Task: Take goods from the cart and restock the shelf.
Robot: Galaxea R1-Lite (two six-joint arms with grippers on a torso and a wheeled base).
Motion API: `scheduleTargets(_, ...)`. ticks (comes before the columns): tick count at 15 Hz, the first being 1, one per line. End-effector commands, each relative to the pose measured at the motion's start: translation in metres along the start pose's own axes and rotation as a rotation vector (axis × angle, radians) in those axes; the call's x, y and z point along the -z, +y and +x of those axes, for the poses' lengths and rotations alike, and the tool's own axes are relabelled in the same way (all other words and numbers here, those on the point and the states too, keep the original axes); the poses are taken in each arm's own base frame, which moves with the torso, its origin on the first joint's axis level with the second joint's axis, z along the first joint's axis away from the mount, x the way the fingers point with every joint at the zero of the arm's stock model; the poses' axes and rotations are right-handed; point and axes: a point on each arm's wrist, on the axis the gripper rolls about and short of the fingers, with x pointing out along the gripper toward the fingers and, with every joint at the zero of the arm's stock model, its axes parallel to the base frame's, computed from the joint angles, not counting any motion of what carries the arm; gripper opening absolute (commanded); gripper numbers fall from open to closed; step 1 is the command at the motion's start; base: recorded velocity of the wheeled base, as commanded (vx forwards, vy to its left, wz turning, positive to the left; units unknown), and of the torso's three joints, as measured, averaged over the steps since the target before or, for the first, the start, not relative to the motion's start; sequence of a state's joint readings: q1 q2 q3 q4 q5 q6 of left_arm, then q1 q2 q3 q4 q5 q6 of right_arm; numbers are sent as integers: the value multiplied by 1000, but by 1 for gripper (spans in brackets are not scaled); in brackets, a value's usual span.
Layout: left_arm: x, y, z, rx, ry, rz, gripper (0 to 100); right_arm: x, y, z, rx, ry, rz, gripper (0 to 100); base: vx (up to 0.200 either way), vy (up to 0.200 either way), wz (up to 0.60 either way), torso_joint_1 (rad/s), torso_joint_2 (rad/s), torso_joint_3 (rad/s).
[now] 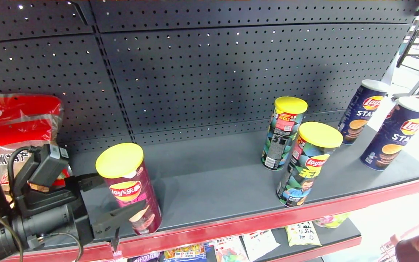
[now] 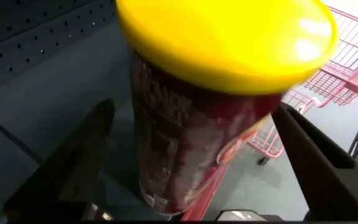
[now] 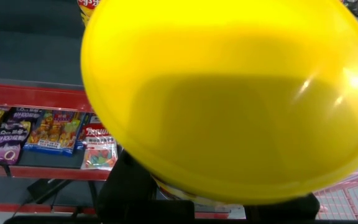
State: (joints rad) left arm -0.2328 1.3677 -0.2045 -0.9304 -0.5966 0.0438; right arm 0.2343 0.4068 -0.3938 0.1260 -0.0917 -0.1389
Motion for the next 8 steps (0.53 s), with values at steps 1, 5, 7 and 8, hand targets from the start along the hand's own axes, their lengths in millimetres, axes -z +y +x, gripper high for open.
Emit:
scheduleTargets(1, 1, -10, -18, -20, -35, 1, 100, 1, 0, 0, -2, 3, -1, 0, 0, 0, 0, 0, 0, 0)
scheduleTargets(5, 9, -24, -43, -79, -78, -41, 100, 3, 1, 1, -13, 14, -3, 0, 0, 0, 0, 0, 0, 0)
scheduleTargets(7, 10, -28, -59, -327, -104, -43, 100, 6, 1, 4, -6, 40, -6, 0, 0, 0, 0, 0, 0, 0)
scheduleTargets(8, 8, -26, -62, -457, -101, -45, 100, 5, 1, 5, 13, 52, -13, 0, 0, 0, 0, 0, 0, 0)
